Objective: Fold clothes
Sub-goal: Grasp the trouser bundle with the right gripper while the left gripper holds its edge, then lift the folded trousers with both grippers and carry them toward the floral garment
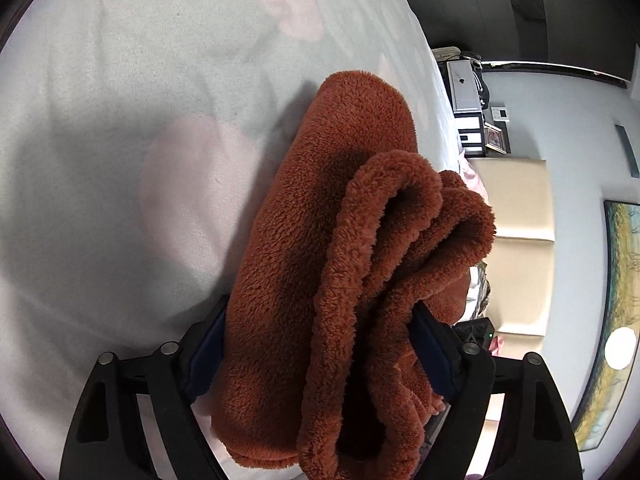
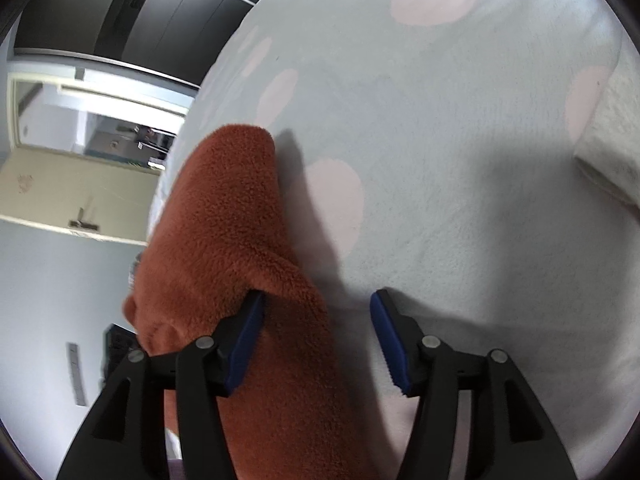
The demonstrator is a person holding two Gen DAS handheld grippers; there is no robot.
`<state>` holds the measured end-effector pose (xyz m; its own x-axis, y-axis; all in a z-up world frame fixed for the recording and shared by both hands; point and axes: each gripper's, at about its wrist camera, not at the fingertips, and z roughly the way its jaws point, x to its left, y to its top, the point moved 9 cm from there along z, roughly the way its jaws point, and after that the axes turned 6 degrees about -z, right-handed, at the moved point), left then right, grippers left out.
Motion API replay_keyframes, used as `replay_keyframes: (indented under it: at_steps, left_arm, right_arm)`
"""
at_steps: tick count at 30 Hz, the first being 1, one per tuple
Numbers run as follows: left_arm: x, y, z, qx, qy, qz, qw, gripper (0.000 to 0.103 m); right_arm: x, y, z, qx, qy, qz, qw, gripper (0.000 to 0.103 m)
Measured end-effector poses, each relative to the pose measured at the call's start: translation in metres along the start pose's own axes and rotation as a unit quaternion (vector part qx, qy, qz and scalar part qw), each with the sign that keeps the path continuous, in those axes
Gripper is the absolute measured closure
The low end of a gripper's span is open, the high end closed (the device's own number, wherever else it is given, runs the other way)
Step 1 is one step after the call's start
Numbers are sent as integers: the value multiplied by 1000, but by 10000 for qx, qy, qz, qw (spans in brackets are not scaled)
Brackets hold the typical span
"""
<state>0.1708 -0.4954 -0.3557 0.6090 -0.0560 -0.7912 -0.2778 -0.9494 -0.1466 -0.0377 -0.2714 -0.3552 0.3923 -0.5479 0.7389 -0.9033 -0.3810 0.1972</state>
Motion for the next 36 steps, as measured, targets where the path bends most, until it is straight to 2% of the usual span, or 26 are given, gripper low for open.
replay_keyframes:
  at_steps: [2,7,12,15,23,27,30,33,36]
  left_arm:
    - [-4,0,1,14,22,90,10000,21]
    - [-5,0,7,62,183,193,9996,19]
    - [-5,1,12,74,229,200,9995,19]
    - [-5,1,14,75,232,189,9995,19]
    - [-12,4,20,72,200,91,9997,19]
    - [-3,-1,13,98,194,26,9998,18]
    - [-4,-1,13,88,237,-7,9997,18]
    - [-3,-2,12,63,288,-44,9996,18]
    - [-3,-3,11,10,344,-92,9994,18]
  right_arm:
    - [3,2,-1,-48,201,26,9998,48]
    - [1,-3,11,167,195,-30,9997,46]
    - [-13,-5,8,136,474,387,9980,46]
    - [-8,-6,12,187,393,139,9990,45]
    - [-3,-5,20,316,649,-5,9974,43]
    - [6,-16,22,592,898,-148,9941,43]
    - [5,-18,20,575,821,-246,9947,43]
    - [2,-20,22,586,809,-194,9948,46]
    - [8,-23,17,563,758,-339,9950,53]
